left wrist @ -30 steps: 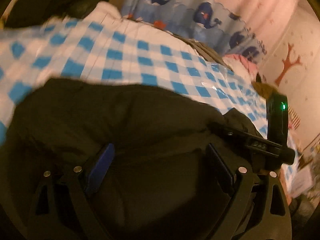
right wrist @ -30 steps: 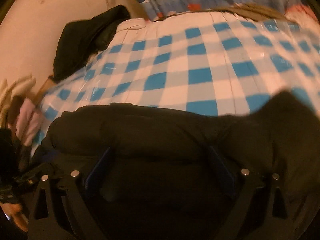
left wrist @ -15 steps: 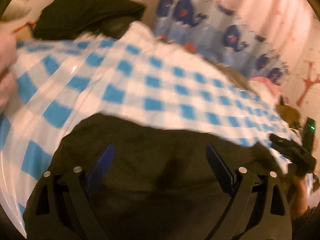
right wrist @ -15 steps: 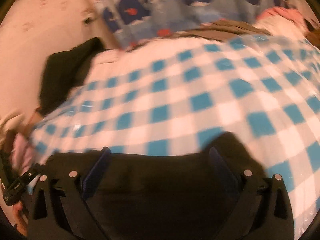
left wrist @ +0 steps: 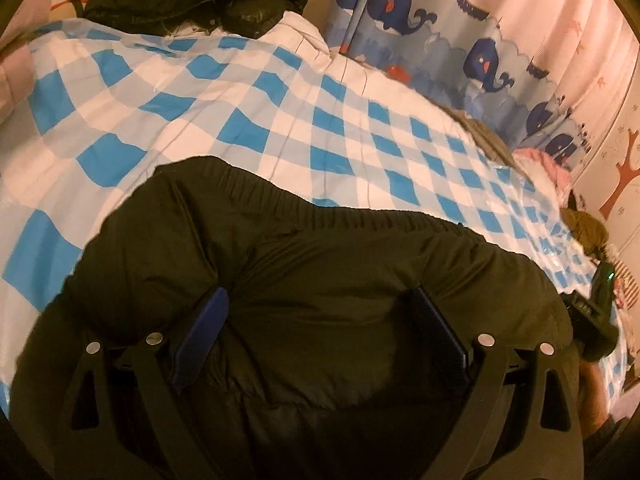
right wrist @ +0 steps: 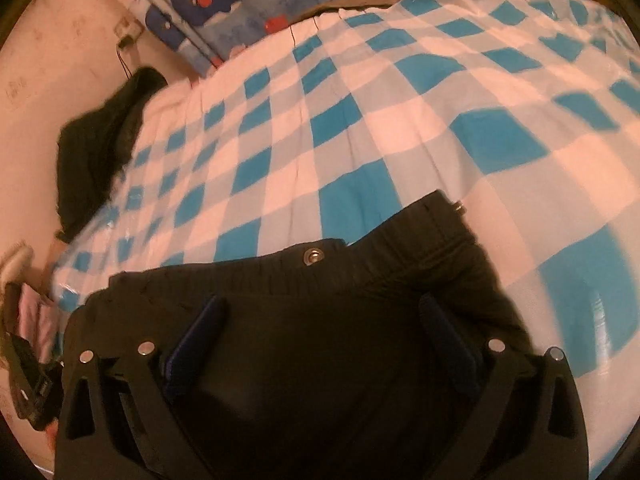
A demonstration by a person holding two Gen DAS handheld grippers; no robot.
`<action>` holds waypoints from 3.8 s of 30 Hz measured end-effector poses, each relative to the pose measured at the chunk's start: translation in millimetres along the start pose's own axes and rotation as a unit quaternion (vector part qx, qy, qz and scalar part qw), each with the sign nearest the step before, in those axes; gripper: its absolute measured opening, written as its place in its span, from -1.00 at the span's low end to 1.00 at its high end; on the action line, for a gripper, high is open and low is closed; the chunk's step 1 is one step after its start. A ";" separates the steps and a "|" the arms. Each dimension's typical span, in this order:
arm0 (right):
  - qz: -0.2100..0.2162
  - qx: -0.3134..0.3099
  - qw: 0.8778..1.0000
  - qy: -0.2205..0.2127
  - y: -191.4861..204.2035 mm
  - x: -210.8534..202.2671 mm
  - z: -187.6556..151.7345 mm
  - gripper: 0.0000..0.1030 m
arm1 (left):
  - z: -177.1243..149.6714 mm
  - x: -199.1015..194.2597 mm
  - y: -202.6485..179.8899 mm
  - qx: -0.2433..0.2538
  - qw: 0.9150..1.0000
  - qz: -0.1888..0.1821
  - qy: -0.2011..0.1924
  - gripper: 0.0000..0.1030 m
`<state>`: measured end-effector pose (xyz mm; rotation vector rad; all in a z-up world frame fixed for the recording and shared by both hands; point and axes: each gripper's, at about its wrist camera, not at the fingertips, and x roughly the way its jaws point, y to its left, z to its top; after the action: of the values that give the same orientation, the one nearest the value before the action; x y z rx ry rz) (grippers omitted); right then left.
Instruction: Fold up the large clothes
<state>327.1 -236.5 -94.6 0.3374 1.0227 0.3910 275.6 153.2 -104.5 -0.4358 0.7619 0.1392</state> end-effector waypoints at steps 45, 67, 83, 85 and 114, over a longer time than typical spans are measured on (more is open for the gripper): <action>-0.009 -0.034 0.985 -0.171 20.1 -98.4 4.5 0.86 | -30.9 -33.8 7.8 0.035 0.993 0.030 -0.107 0.76; 0.032 -0.097 0.995 -0.018 96.3 57.2 -22.3 0.86 | -31.6 -39.4 10.2 0.033 0.992 0.020 -0.122 0.77; 0.082 -0.033 0.996 -0.014 89.1 21.0 -16.6 0.86 | -31.3 -37.0 14.4 0.022 0.994 0.013 -0.110 0.78; 0.116 -0.044 0.992 -0.031 97.9 -19.6 -35.7 0.86 | -28.0 -31.9 18.8 0.014 0.996 -0.001 -0.094 0.84; 0.305 -0.055 0.944 0.117 211.2 -91.8 -247.5 0.86 | -175.3 -187.0 116.0 -0.257 0.946 -0.188 0.055 0.84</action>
<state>35.7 -71.1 -49.9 0.5151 1.1105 1.0646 -2.8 188.6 -125.3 -1.0847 0.7341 -0.0489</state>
